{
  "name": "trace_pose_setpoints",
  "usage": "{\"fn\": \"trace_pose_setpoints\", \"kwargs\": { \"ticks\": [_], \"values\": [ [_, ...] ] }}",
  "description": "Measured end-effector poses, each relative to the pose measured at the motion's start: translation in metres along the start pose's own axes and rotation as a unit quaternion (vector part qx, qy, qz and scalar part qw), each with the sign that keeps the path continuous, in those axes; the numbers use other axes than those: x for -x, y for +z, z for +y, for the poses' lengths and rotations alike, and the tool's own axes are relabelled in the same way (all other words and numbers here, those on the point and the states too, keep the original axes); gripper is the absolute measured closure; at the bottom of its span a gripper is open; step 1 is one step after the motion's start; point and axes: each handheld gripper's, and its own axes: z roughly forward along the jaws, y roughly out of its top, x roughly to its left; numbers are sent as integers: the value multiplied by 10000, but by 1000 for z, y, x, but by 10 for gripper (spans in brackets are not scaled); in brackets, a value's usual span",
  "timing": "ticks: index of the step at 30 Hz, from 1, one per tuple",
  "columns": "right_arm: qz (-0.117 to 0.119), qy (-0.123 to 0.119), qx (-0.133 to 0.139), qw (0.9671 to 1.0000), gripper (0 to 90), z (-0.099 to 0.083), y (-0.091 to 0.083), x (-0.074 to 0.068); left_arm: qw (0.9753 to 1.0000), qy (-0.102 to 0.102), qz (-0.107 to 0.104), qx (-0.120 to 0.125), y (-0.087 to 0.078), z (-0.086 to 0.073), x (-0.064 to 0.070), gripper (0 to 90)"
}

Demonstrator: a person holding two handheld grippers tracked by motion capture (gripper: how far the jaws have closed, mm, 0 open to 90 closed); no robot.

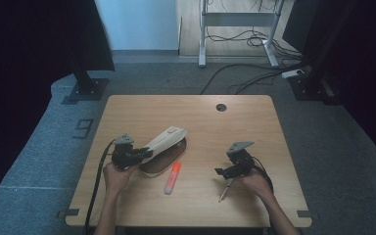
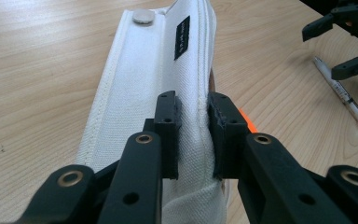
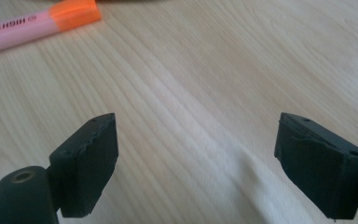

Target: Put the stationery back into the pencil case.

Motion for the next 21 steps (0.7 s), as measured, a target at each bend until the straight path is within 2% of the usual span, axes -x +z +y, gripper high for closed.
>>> {"fn": "trace_pose_setpoints", "kwargs": {
  "ticks": [9, 21],
  "values": [
    [-16, 21, -96, 10000, 134, -22, -13, 0, 10000, -5, -11, 3, 0, 0, 0, 749],
    [26, -69, -170, 9998, 213, -36, -23, 2, 10000, 9, -13, 0, 0, 0, 1, 748]
  ]
}}
